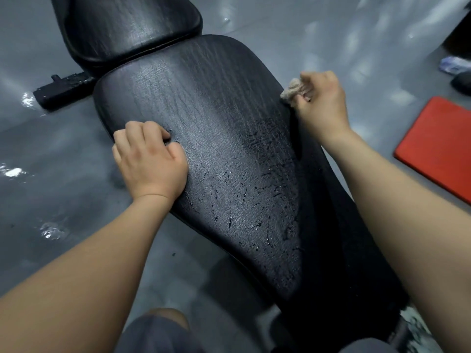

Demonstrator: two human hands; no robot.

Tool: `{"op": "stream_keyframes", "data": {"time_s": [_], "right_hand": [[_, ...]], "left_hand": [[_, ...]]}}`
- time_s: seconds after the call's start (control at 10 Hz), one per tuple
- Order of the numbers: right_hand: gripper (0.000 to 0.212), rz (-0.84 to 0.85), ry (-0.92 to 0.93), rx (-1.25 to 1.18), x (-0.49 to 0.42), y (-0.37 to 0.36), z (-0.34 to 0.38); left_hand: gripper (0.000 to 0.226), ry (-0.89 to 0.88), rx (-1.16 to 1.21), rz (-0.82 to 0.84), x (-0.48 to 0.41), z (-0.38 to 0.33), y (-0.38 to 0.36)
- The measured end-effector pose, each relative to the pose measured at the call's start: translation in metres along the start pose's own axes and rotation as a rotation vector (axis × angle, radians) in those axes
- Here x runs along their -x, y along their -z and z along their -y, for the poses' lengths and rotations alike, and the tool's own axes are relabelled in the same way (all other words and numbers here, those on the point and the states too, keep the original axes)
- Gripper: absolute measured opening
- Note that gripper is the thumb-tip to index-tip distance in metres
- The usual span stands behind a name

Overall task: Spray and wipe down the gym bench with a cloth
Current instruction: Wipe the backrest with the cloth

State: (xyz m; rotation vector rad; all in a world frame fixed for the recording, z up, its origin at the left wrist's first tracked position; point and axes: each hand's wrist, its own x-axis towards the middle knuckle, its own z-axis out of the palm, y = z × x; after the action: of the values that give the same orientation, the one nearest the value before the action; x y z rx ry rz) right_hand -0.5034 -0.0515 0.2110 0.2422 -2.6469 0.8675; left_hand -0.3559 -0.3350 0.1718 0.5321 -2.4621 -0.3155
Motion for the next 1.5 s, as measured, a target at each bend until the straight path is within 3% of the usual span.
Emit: {"op": "stream_keyframes", "data": {"time_s": [0.1,0.3,0.5,0.6,0.8,0.9,1.1,1.2,1.3,1.5], "right_hand": [[0.028,0.071,0.047,-0.004,0.007,-0.003,-0.002],[0.039,0.343,0.146,0.048,0.018,0.007,-0.014],[0.027,0.292,0.19,0.006,0.018,-0.011,0.007],[0.027,0.306,0.327,-0.031,0.031,-0.025,0.018],[0.038,0.152,0.231,0.124,0.017,-0.009,-0.008],[0.028,0.089,0.26,0.075,0.031,-0.025,0.0],[0.042,0.16,0.463,0.136,0.043,-0.03,0.013],[0.04,0.139,0.388,0.284,0.048,-0.018,0.012],[0.041,0.174,0.325,0.237,0.047,-0.02,0.02],[0.018,0.108,0.257,0.076,0.046,-0.037,0.03]], "left_hand": [[0.023,-0.001,0.001,0.002,0.0,0.0,0.0],[0.022,-0.001,-0.009,0.006,-0.001,0.0,0.0],[0.022,-0.001,-0.007,0.005,0.0,-0.002,0.001],[0.022,-0.005,-0.01,0.005,0.0,-0.001,0.001],[0.022,-0.009,-0.002,-0.001,0.001,-0.002,0.001],[0.022,-0.009,-0.005,-0.003,0.0,-0.001,0.001],[0.022,-0.003,-0.006,0.003,0.001,-0.001,0.001],[0.022,-0.006,-0.003,0.001,0.001,-0.001,0.001],[0.022,-0.008,-0.01,0.0,0.001,0.0,0.0],[0.022,-0.011,-0.008,-0.008,0.001,0.0,0.0]]}}
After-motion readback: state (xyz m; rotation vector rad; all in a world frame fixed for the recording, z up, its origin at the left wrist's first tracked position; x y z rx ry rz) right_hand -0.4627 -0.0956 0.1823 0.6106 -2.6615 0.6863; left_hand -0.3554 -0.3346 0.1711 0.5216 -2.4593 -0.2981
